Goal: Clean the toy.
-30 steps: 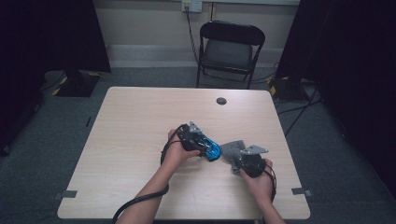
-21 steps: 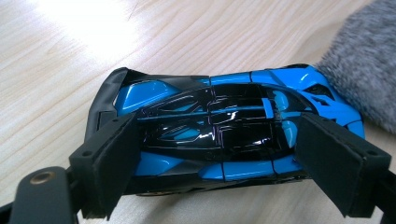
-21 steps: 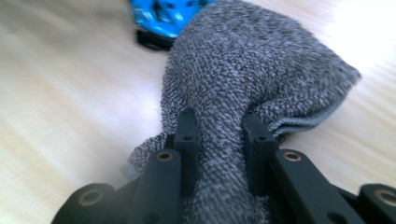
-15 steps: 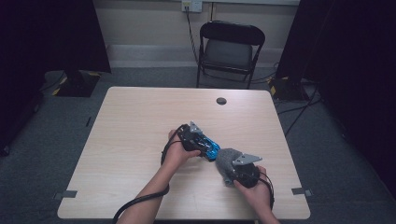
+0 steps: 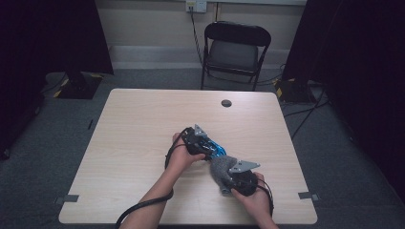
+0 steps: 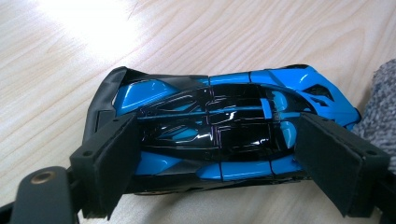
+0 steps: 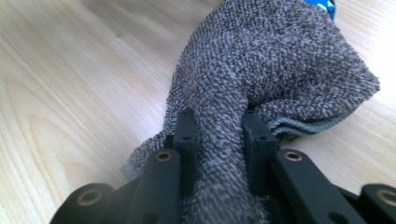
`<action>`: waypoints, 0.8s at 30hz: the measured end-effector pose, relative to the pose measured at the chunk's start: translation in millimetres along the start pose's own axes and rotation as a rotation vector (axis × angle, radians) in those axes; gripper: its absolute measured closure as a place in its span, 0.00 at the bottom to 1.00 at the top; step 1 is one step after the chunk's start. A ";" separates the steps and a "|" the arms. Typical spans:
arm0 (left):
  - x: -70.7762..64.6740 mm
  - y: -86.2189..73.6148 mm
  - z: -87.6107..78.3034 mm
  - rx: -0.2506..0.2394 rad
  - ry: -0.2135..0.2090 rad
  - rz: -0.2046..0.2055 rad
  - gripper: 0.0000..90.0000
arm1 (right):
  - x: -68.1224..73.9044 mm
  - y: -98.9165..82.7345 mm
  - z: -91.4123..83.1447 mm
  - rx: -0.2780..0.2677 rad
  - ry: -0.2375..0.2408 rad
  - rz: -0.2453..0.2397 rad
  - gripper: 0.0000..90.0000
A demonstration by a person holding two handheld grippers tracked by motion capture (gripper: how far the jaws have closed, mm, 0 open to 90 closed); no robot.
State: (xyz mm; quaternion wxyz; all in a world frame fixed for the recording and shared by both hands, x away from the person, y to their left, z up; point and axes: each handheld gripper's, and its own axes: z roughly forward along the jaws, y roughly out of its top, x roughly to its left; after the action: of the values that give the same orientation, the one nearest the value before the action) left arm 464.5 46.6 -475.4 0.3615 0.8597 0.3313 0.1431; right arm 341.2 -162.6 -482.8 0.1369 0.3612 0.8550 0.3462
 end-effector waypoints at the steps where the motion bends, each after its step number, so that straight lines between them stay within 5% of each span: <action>1: -0.1 0.1 0.2 -0.001 0.000 0.000 0.16 | 0.3 0.4 0.8 -0.004 0.007 -0.003 0.79; 14: -0.1 -0.1 0.0 -0.001 0.000 -0.001 0.16 | -3.2 -1.4 -4.8 -0.048 0.124 0.032 0.79; 24: 0.3 -0.4 -0.3 0.001 0.000 0.001 0.16 | -39.9 -1.9 -42.8 -0.149 0.094 0.115 0.79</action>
State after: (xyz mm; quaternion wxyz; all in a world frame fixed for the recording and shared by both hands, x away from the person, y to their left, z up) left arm 464.4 47.2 -475.5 0.3612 0.8599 0.3311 0.1429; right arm 347.4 -213.1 -453.8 0.1031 0.3817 0.8102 0.4328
